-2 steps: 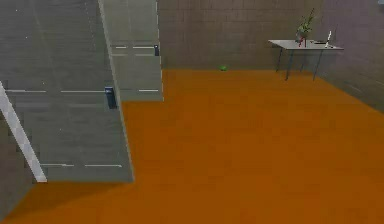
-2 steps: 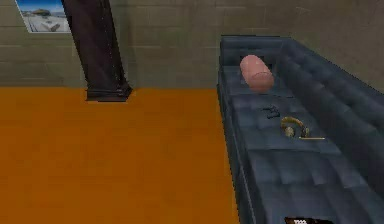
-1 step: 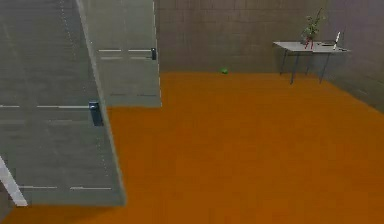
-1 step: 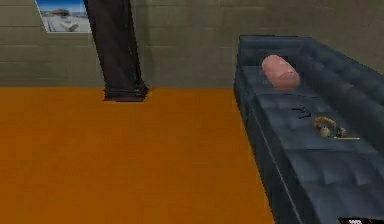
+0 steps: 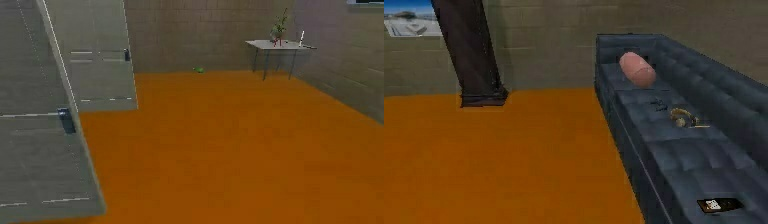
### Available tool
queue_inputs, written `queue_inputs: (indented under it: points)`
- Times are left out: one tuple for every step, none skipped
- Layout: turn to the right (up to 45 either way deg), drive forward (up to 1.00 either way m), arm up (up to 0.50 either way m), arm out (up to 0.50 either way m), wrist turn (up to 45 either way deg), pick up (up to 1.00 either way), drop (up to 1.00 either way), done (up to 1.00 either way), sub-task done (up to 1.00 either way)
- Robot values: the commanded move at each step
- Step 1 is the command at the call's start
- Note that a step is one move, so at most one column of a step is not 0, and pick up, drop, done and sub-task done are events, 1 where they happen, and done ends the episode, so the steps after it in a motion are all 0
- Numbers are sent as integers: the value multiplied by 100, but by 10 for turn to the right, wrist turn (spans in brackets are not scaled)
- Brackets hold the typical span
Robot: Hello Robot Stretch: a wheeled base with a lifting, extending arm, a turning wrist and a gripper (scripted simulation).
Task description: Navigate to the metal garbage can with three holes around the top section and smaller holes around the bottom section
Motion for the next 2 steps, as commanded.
queue_inputs:
  points:
    - [0,85,0,0,0,0,0,0,0]
    - [-30,0,0,0,0,0,0,0,0]
